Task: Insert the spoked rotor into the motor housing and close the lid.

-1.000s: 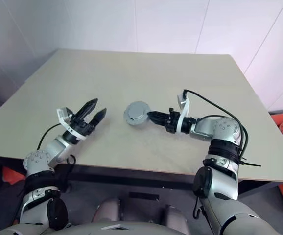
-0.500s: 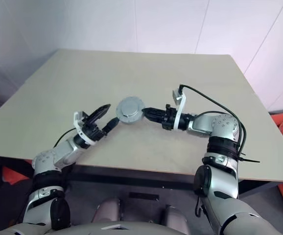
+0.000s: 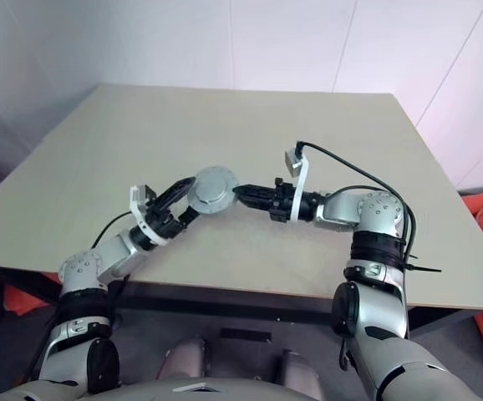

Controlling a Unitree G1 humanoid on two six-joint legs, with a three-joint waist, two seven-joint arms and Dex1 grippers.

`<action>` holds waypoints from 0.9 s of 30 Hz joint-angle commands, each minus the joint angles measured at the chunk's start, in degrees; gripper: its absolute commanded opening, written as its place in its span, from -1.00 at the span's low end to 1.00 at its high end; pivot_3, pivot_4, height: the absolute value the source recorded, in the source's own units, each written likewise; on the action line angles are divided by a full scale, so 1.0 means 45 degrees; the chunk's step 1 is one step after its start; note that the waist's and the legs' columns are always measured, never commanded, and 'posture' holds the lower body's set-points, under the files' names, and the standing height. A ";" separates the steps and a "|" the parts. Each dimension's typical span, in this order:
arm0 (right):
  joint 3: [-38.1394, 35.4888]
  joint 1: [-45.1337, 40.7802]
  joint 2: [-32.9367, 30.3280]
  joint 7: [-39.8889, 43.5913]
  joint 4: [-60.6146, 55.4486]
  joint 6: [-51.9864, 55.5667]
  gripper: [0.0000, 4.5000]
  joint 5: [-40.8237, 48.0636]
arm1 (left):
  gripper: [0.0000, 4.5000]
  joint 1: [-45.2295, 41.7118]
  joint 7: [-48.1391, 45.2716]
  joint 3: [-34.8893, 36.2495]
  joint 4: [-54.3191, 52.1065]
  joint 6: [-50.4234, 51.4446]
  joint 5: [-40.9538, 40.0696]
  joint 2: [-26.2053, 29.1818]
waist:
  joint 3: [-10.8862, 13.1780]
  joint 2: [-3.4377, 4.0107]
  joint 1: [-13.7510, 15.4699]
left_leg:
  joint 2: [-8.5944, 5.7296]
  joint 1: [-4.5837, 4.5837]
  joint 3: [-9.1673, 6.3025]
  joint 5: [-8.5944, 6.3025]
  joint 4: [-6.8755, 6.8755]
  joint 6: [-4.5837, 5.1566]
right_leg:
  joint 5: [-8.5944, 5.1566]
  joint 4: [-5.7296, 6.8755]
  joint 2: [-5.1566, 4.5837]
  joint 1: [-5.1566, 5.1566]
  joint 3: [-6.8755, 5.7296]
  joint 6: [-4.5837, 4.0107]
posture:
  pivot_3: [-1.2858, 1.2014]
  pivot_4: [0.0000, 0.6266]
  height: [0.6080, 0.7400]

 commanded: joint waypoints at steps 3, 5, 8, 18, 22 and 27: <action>-0.0084 -0.0316 -0.0038 -0.0084 -0.0759 0.0054 -0.51 0.1039 | 0.51 -0.0179 -0.0583 -0.0194 -0.0256 0.0345 -0.0283 0.0201 | 0.0000 0.0000 -0.0002 | 0.0001 -0.0001 -0.0001 0.0000 0.0006 0.0000 | 0.0003 0.0005 0.0000 0.0000 0.0000 0.0004 | 0.03 -1.00 1.00; -0.0031 -0.0290 -0.0051 -0.0158 -0.0780 0.0054 -0.51 0.1107 | 0.20 -0.0171 -0.0625 -0.0322 -0.0270 0.0495 -0.0252 0.0272 | 0.0000 0.0000 -0.0003 | 0.0001 0.0000 -0.0002 0.0000 0.0010 0.0000 | 0.0004 0.0006 0.0000 0.0002 0.0000 0.0006 | 0.03 -1.00 1.00; 0.0026 -0.0252 -0.0061 -0.0239 -0.0824 0.0054 -0.52 0.1211 | -0.09 -0.0176 -0.0680 -0.0350 -0.0276 0.0532 -0.0294 0.0268 | 0.0000 0.0000 -0.0002 | 0.0000 0.0000 -0.0003 0.0000 0.0018 0.0000 | 0.0006 0.0007 0.0000 0.0005 0.0001 0.0009 | 0.03 -1.00 1.00; 0.0023 -0.0240 0.0197 -0.0174 -0.1131 0.0054 -0.52 0.1294 | -0.09 -0.0109 -0.0694 -0.0384 -0.0435 0.0607 -0.0422 0.0220 | 0.0000 0.0000 -0.0002 | 0.0000 0.0000 -0.0006 0.0000 0.0035 0.0000 | 0.0011 0.0015 -0.0001 0.0010 0.0003 0.0017 | 0.03 -1.00 1.00; 0.0519 0.0084 0.0122 0.0102 -0.1810 0.0054 -0.19 0.1311 | -0.09 -0.0112 -0.0652 -0.0361 -0.0450 0.0607 -0.0460 0.0161 | 0.0000 0.0000 0.0003 | 0.0000 -0.0001 -0.0007 0.0000 0.0036 0.0000 | 0.0011 0.0014 -0.0001 0.0011 0.0003 0.0018 | 0.03 -1.00 1.00; 0.0568 0.0185 0.0072 0.0160 -0.1903 0.0054 0.53 0.1186 | -0.09 -0.0155 -0.0668 -0.0373 -0.0442 0.0584 -0.0442 0.0144 | 0.0000 0.0000 0.0000 | 0.0000 0.0000 -0.0010 0.0000 0.0039 0.0000 | 0.0012 0.0015 -0.0001 0.0015 0.0002 0.0020 | 0.03 -1.00 1.00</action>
